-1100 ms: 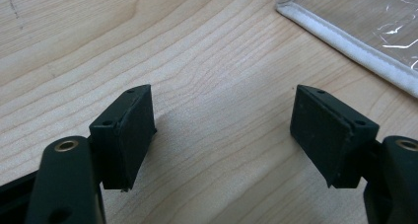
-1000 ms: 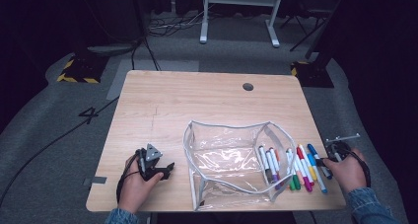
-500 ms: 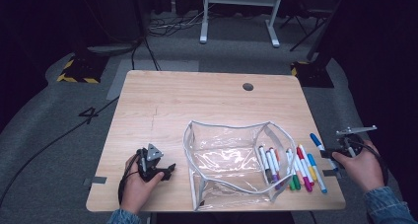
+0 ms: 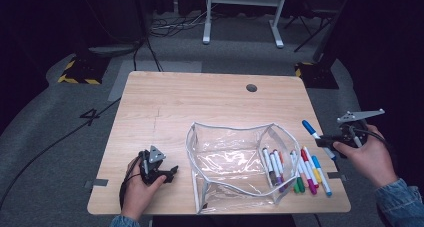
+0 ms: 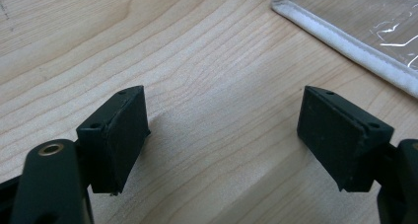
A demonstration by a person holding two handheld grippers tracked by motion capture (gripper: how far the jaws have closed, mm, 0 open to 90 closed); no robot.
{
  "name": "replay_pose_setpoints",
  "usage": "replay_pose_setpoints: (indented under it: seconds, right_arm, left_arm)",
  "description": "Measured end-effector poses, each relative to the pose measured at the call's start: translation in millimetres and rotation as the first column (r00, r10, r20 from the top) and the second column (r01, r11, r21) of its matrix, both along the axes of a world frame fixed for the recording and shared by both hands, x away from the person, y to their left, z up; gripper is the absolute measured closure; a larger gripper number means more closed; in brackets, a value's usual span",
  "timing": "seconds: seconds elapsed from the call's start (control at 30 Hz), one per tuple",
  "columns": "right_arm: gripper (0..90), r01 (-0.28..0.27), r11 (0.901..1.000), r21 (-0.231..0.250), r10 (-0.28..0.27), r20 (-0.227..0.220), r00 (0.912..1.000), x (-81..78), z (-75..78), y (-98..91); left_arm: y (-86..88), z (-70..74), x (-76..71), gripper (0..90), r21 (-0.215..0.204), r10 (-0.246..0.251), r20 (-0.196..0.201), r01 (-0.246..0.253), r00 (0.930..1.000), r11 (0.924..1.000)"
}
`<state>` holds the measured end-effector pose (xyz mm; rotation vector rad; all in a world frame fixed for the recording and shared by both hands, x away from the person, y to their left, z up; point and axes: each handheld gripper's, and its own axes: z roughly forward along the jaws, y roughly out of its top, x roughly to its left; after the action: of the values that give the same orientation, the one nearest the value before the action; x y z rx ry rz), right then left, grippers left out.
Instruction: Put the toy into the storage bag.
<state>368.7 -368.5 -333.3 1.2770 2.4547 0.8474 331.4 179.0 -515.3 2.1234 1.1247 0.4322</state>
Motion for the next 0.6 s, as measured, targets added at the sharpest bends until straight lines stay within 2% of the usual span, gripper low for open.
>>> replay_pose_setpoints:
  seconds: [0.07,0.13,0.17,0.27,0.4,0.6]
  right_arm:
    - [77.0,-0.012,0.9999,0.002,0.012,0.002,0.9999,-0.1,3.1,3.3]
    - [77.0,-0.053,0.9986,-0.003,0.053,0.019,0.9984,-1.2,13.0,14.5]
    - [77.0,-0.082,0.9966,-0.007,0.082,0.033,0.9961,-3.2,20.9,23.7]
    - [77.0,-0.119,0.9928,-0.004,0.119,0.040,0.9920,-7.0,31.1,36.2]
    - [77.0,-0.162,0.9868,0.006,0.161,0.049,0.9857,-10.2,40.1,48.5]
    - [77.0,-0.251,0.9681,0.007,0.250,0.061,0.9664,-19.7,56.4,77.3]
  left_arm:
    - [0.1,0.0,0.1,20.1,0.001,0.000,0.001,0.000,1.0000,1.0000]
    - [0.1,0.0,0.1,20.1,0.000,-0.001,0.000,0.001,1.0000,1.0000]
    - [0.1,0.0,0.1,20.0,0.000,0.000,0.000,0.000,1.0000,1.0000]
    - [0.1,0.0,0.1,20.0,0.000,0.000,0.000,0.000,1.0000,1.0000]
    - [-0.1,-0.1,0.3,19.9,-0.003,0.001,0.000,-0.001,1.0000,1.0000]
    - [-0.2,0.1,0.8,19.9,0.001,0.000,0.000,0.000,1.0000,1.0000]
